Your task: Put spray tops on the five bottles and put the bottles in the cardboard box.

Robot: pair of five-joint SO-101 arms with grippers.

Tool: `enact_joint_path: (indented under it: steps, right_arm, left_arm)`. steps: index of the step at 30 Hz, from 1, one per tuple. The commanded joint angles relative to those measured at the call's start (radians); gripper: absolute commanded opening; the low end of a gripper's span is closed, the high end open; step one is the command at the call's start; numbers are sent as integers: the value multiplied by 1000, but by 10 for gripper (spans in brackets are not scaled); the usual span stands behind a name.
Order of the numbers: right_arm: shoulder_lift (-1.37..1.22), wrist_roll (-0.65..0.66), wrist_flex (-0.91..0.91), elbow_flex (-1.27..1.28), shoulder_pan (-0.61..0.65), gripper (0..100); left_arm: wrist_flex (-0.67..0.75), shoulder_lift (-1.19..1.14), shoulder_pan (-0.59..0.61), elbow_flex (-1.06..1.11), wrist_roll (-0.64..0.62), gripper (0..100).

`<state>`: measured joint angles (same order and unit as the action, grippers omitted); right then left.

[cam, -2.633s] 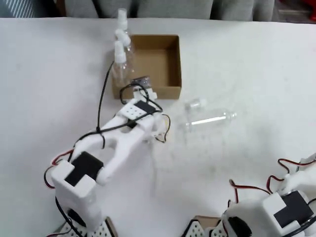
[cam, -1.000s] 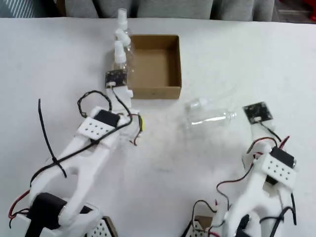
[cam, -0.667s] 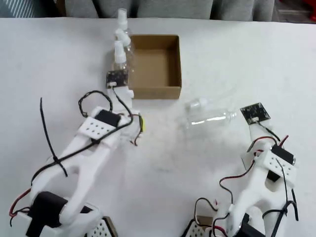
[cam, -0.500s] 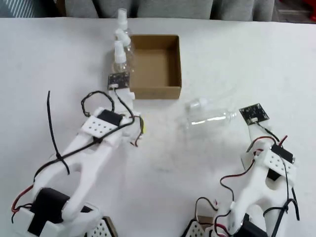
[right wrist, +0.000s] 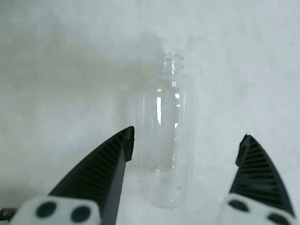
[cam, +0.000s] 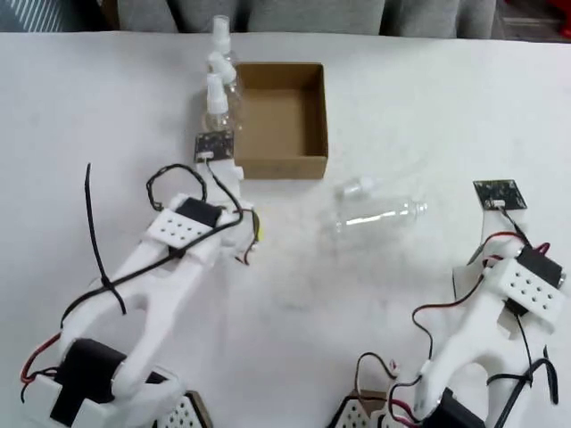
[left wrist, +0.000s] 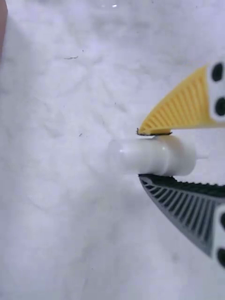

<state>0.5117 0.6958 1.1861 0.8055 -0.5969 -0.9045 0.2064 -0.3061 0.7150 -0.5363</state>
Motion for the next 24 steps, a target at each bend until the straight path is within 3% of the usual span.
enact_joint_path:
  steps: [1, 6, 18, 24]
  right_arm:
    - [-12, -21, 68, -71, -12, 293]
    - [-13, -80, 13, -74, -2, 223]
    - [-19, -81, -21, -63, 42, 252]
    - [-174, -89, -30, -103, 51, 265]
  left_arm:
    - [18, 4, -12, -49, 9, 22]
    - [18, 4, -12, -49, 9, 22]
    - [18, 4, -10, -49, 9, 22]
    - [18, 4, -10, -49, 9, 22]
